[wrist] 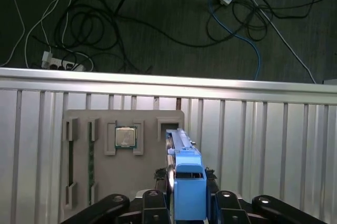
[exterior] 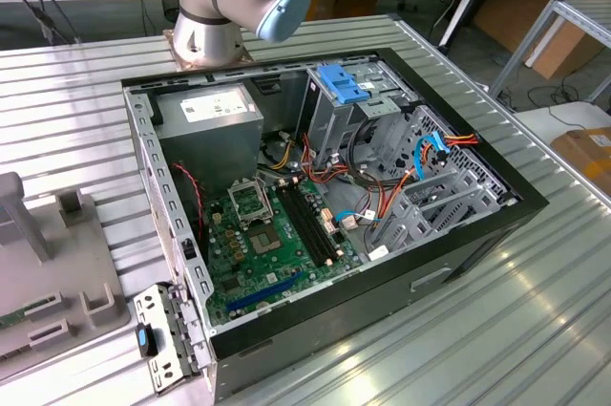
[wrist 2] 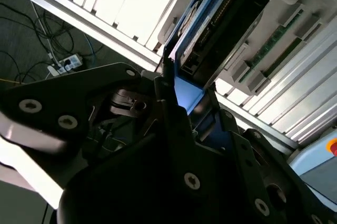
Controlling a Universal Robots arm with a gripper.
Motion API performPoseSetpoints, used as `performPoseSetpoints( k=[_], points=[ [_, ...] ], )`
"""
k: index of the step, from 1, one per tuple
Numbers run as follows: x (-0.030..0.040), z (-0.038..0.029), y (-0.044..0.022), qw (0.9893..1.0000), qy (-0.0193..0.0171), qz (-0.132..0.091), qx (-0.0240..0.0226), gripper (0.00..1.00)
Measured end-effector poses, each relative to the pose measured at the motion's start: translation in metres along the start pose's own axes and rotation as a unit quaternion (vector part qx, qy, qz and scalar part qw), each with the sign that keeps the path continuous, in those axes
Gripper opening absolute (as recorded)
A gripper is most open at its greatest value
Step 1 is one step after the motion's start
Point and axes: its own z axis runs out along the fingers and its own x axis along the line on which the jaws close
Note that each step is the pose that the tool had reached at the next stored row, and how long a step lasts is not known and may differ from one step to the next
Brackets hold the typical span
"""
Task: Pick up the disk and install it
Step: 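Pick up the disk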
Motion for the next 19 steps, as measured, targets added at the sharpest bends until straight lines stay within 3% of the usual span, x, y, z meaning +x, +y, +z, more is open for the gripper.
performPoseSetpoints(
  k=[1, 3, 7, 9, 10, 13, 15, 19],
  points=[
    [-0.0004, -0.0074, 0.0002, 1.0000, 0.0000, 0.000, -0.0001, 0.36],
    [-0.0008, -0.0159, 0.0003, 1.0000, 0.0000, 0.000, 0.0000, 0.36],
    [-0.0022, -0.0427, 0.0009, 1.0000, 0.0000, 0.000, 0.0000, 0.36],
    [-0.0025, -0.0494, 0.0011, 1.0000, 0.0000, 0.000, 0.0000, 0.36],
    [-0.0029, -0.0577, 0.0013, 1.0000, 0.0000, 0.000, 0.0000, 0.36],
    [-0.0036, -0.0715, 0.0016, 1.0000, 0.0000, 0.000, 0.0000, 0.36],
    [-0.0044, -0.0865, 0.0019, 1.0000, 0.0000, 0.000, -0.0001, 0.36],
    [-0.0049, -0.0954, 0.0021, 1.0000, 0.0000, 0.000, 0.0000, 0.36]
  ],
)
